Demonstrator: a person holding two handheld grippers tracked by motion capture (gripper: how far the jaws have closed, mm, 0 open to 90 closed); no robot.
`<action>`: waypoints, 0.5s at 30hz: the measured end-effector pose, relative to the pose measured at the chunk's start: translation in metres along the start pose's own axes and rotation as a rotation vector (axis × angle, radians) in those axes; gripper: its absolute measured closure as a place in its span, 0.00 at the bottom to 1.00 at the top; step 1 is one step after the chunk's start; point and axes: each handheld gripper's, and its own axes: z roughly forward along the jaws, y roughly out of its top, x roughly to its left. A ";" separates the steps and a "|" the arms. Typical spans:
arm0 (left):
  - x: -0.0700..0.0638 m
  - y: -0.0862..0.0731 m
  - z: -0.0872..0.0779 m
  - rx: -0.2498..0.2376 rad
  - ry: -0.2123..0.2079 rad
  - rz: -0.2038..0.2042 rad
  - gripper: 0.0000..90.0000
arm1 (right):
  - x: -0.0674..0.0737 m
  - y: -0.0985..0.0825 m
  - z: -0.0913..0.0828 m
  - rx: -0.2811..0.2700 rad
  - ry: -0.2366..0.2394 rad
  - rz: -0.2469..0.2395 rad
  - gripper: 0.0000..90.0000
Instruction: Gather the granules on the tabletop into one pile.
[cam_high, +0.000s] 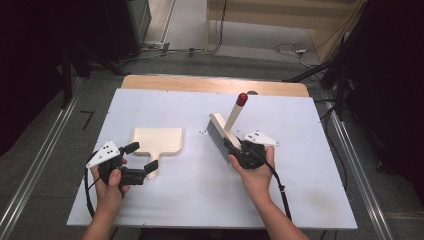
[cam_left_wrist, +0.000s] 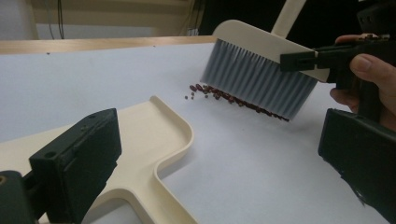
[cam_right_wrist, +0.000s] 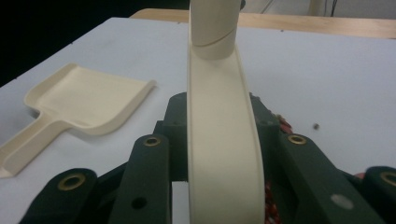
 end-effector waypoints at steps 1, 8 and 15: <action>0.000 0.000 0.000 0.000 0.000 0.001 0.00 | 0.005 0.003 0.004 -0.003 0.000 -0.007 0.73; 0.001 -0.001 -0.001 0.000 0.002 -0.003 0.00 | 0.034 0.013 0.045 0.021 -0.003 0.023 0.73; 0.002 -0.001 -0.001 0.004 0.001 -0.001 0.00 | 0.035 0.011 0.072 0.037 -0.052 0.064 0.73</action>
